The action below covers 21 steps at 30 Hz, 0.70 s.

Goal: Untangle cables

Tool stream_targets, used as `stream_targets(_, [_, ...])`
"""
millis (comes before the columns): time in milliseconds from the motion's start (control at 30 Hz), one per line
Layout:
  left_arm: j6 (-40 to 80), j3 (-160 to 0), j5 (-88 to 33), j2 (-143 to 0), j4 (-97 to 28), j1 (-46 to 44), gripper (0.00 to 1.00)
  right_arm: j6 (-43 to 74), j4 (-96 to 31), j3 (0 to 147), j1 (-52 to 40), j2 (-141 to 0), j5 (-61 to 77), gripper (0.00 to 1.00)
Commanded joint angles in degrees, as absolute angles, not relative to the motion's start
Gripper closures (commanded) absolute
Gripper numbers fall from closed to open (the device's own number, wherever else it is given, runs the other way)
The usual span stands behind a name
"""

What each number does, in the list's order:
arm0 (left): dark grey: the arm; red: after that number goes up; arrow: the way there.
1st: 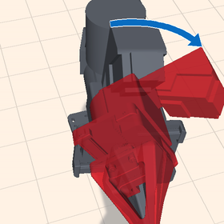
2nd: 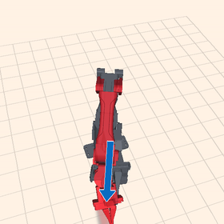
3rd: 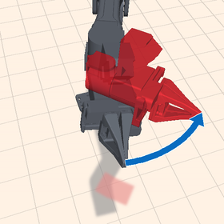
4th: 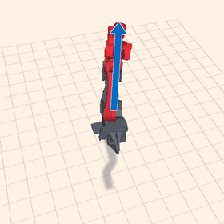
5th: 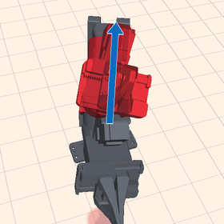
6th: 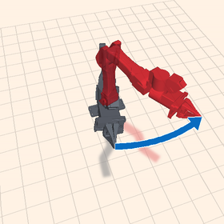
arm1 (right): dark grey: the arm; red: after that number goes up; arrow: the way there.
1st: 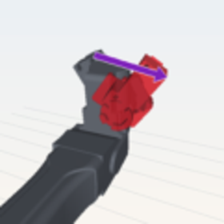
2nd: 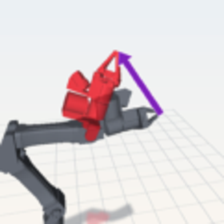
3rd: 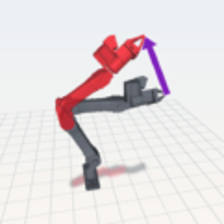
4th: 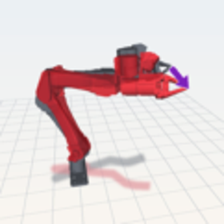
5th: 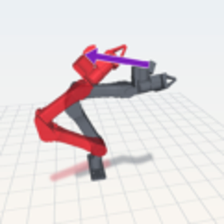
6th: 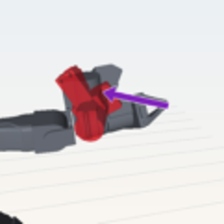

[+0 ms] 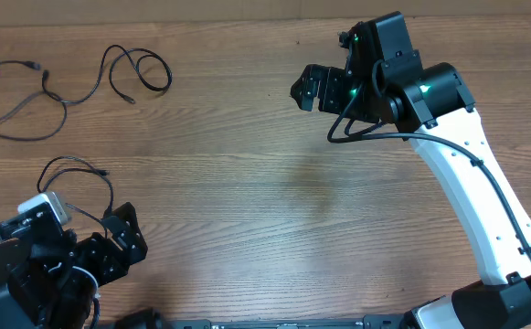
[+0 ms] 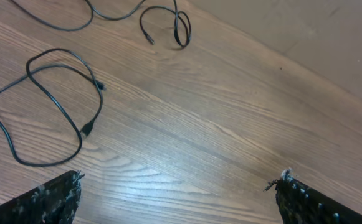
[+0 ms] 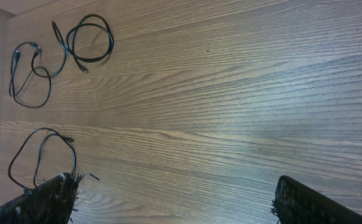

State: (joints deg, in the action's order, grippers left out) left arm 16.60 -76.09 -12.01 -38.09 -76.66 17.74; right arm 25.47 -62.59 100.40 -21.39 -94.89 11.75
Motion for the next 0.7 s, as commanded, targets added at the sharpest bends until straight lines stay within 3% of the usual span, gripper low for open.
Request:
stream_targets(0, [17.8,-75.8,-12.4,-36.9,-75.9,17.9,0.00,25.7,-62.2,101.2,-21.3,-94.9,11.4,0.00])
stream_targets(233, [17.6,-69.7,-14.3,-30.0,-74.1,9.8,0.00,25.7,-62.2,101.2,-21.3,-94.9,11.4,0.00])
stream_targets(667, [12.9,-42.3,-14.5,-8.2,-50.4,1.2,0.00,25.7,-62.2,101.2,-21.3,-94.9,11.4,0.00])
